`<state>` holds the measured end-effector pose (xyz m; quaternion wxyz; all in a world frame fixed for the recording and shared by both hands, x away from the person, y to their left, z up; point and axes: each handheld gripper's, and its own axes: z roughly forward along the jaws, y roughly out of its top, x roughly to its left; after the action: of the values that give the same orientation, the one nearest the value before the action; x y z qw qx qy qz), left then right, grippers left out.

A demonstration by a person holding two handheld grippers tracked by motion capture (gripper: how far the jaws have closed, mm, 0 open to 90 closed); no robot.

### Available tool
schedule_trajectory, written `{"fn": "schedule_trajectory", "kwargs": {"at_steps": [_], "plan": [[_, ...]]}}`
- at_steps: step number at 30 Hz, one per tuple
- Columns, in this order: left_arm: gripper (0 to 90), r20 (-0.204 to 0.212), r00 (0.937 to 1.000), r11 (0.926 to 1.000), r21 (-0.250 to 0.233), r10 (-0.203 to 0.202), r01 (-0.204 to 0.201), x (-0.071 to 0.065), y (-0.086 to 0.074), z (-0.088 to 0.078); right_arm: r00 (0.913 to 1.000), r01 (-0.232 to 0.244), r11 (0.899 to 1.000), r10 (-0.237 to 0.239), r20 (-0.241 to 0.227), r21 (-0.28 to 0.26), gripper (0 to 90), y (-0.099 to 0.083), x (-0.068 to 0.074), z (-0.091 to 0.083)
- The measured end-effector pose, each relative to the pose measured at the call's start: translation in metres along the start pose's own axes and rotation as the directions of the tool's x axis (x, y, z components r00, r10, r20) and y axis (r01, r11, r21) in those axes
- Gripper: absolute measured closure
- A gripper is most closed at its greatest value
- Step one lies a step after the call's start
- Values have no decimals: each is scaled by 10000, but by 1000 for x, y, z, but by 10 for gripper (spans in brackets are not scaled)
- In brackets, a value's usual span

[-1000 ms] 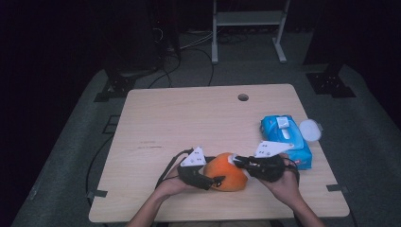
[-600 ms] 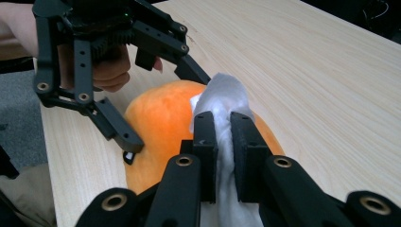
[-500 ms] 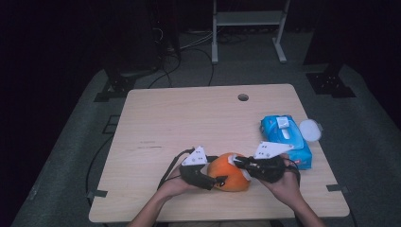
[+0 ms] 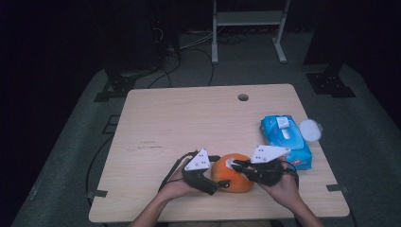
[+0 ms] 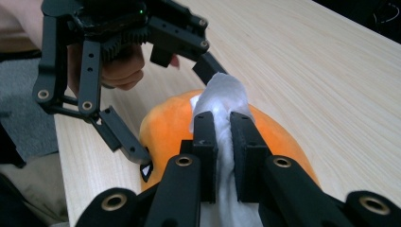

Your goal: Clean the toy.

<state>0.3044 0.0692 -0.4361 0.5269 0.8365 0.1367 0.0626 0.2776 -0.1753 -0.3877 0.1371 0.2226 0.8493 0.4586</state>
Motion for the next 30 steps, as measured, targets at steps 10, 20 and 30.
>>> {"fn": "schedule_trajectory", "kwargs": {"at_steps": [10,20,30], "plan": [[315,-47,9953,9943,457,963,-960,-13,4,4,9958,622,9981,-620,-673,7,806,10,24,12],[301,-48,9998,9997,195,-174,175,-1,-3,4,9996,-8,9999,11,276,-116,807,-2,-2,-6],[306,-331,9994,9996,257,-95,104,-4,-2,6,9988,339,9994,-338,-356,33,807,5,17,11]]}}
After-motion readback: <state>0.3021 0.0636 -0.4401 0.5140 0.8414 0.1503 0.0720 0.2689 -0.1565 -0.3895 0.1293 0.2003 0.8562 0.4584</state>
